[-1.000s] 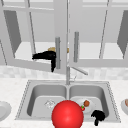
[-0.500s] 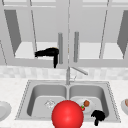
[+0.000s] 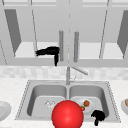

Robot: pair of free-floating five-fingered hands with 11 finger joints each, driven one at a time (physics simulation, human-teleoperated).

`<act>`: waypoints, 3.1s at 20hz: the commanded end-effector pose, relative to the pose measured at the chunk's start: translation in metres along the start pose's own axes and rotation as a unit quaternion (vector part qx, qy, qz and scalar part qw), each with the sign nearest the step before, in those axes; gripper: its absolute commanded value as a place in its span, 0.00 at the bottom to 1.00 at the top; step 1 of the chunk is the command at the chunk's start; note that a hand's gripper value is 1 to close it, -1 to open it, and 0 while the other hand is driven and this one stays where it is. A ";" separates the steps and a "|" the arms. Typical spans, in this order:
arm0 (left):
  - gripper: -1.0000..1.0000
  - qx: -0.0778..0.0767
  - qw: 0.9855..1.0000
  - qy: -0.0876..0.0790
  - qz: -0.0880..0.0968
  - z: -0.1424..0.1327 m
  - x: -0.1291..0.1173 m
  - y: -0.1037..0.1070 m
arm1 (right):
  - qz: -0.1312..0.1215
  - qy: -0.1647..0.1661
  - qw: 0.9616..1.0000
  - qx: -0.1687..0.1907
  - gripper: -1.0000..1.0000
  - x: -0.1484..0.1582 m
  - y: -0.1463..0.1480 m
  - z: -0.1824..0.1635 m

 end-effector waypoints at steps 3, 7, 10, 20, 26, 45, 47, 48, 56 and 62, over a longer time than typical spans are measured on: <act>0.00 -0.003 1.000 0.012 -0.001 -0.026 0.007 -0.013 | 0.000 0.000 1.000 0.000 0.50 0.000 0.000 0.000; 0.00 0.001 1.000 0.025 -0.003 -0.002 0.001 -0.014 | 0.000 0.000 1.000 0.000 0.50 0.000 0.000 0.000; 0.00 0.035 0.999 0.018 0.015 0.019 -0.004 -0.014 | 0.000 0.000 1.000 0.000 0.50 0.000 0.000 0.000; 0.00 0.043 0.998 -0.041 0.000 0.053 -0.020 -0.045 | 0.000 0.000 1.000 0.000 0.50 0.000 0.000 0.000; 0.00 0.041 0.996 -0.080 -0.005 0.056 -0.025 -0.060 | 0.000 0.000 1.000 0.000 0.50 0.000 0.000 0.000; 0.00 0.034 0.969 -0.243 -0.015 0.070 -0.040 -0.132 | 0.000 0.000 1.000 0.000 0.50 0.000 0.000 0.000; 0.00 0.035 0.966 -0.257 -0.016 0.075 -0.043 -0.146 | 0.000 0.000 1.000 0.000 0.50 0.000 0.000 0.000; 0.00 0.035 0.964 -0.263 -0.016 0.078 -0.045 -0.152 | 0.000 0.000 1.000 0.000 0.50 0.000 0.000 0.000; 0.00 0.044 0.952 -0.301 -0.020 0.107 -0.054 -0.211 | 0.000 0.000 1.000 0.000 0.50 0.000 0.000 0.000; 0.00 0.045 0.944 -0.325 -0.019 0.130 -0.063 -0.258 | 0.000 0.000 1.000 0.000 0.50 0.000 0.000 0.000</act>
